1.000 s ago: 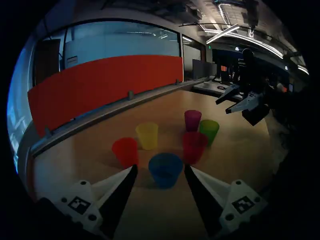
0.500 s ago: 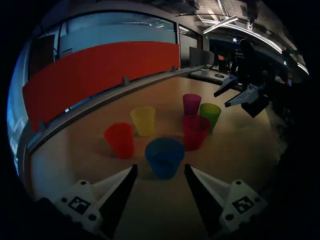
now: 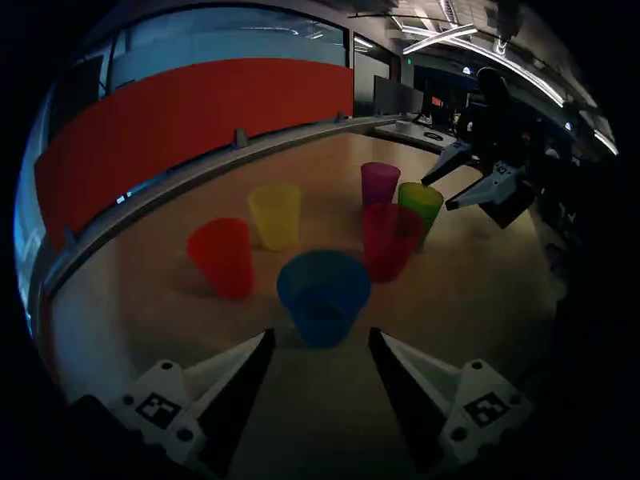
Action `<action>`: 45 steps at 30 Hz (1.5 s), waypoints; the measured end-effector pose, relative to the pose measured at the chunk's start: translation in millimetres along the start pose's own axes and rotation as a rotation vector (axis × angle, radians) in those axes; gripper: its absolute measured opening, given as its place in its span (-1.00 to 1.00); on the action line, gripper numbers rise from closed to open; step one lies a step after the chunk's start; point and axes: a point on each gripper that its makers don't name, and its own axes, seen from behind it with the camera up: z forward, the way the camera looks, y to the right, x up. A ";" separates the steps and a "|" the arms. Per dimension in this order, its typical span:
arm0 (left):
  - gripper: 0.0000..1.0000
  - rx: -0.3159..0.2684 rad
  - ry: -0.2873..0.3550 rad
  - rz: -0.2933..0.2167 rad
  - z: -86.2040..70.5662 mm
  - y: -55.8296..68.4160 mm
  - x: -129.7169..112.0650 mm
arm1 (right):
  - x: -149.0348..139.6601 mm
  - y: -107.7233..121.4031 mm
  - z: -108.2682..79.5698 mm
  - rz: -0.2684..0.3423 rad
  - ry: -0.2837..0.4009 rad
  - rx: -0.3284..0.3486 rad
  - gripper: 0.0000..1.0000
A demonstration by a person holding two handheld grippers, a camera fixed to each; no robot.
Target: Pour water
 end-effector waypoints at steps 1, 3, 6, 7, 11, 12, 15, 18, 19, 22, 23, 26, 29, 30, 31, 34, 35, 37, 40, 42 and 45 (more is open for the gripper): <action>0.73 -0.003 -0.003 0.000 2.0 0.1 -0.8 | -1.2 -0.3 1.8 -0.002 -0.003 0.001 0.99; 0.73 -0.008 -0.009 0.001 5.6 0.4 -2.1 | -3.4 -0.9 5.0 -0.005 -0.009 0.003 0.99; 0.73 -0.018 -0.018 0.001 11.4 1.7 -3.8 | -7.1 -2.3 10.2 -0.007 -0.019 0.007 0.99; 0.73 -0.023 -0.019 0.001 13.2 2.2 -4.0 | -8.3 -2.7 11.9 -0.006 -0.021 0.009 0.99; 0.73 -0.037 -0.022 0.001 19.7 4.0 -4.1 | -11.5 -3.6 17.9 -0.004 -0.029 0.015 0.99; 0.73 -0.039 -0.023 0.001 21.3 4.2 -4.1 | -12.1 -3.6 19.3 -0.004 -0.031 0.016 0.99; 0.73 -0.039 -0.025 0.000 26.0 3.1 -4.2 | -12.6 -2.8 23.0 -0.007 -0.034 0.016 0.99; 0.73 -0.041 -0.026 -0.001 30.2 1.9 -3.4 | -12.3 -1.9 26.1 -0.012 -0.037 0.016 0.99; 0.73 -0.042 -0.026 -0.002 31.3 1.5 -2.7 | -12.1 -1.6 27.0 -0.013 -0.038 0.016 0.99; 0.73 -0.044 -0.024 -0.004 34.4 0.3 -0.5 | -11.3 -1.2 29.7 -0.016 -0.039 0.017 0.99; 0.73 -0.044 -0.023 -0.004 35.3 -0.1 0.2 | -11.1 -1.2 30.5 -0.017 -0.039 0.018 0.99; 0.73 -0.045 -0.022 -0.005 38.3 -1.3 1.9 | -10.7 -1.1 33.6 -0.019 -0.040 0.020 0.99; 0.73 -0.043 -0.017 -0.002 40.8 -2.3 3.3 | -10.8 -0.9 36.8 -0.019 -0.040 0.022 0.99; 0.73 -0.042 -0.016 -0.001 41.5 -2.4 3.6 | -10.9 -0.9 37.9 -0.019 -0.040 0.023 0.99; 0.73 -0.043 -0.016 0.001 42.3 -1.8 3.8 | -11.1 -0.9 39.0 -0.019 -0.041 0.025 0.99; 0.73 -0.046 -0.017 0.004 44.3 -0.4 4.3 | -11.3 -0.7 41.7 -0.019 -0.043 0.028 0.99; 0.73 -0.046 -0.017 0.003 45.0 -0.2 4.5 | -11.1 -0.5 42.5 -0.019 -0.042 0.028 0.99; 0.73 -0.047 -0.015 -0.001 46.3 0.0 5.9 | -10.8 -0.1 43.9 -0.019 -0.041 0.029 0.99; 0.73 -0.050 -0.011 -0.009 47.9 0.4 8.9 | -9.9 0.1 45.3 -0.019 -0.039 0.031 0.99; 0.73 -0.054 -0.009 -0.015 48.9 1.2 10.8 | -9.2 0.0 45.9 -0.018 -0.037 0.032 0.99; 0.73 -0.060 -0.004 -0.022 50.6 2.5 12.9 | -8.9 0.1 47.0 -0.017 -0.035 0.033 0.99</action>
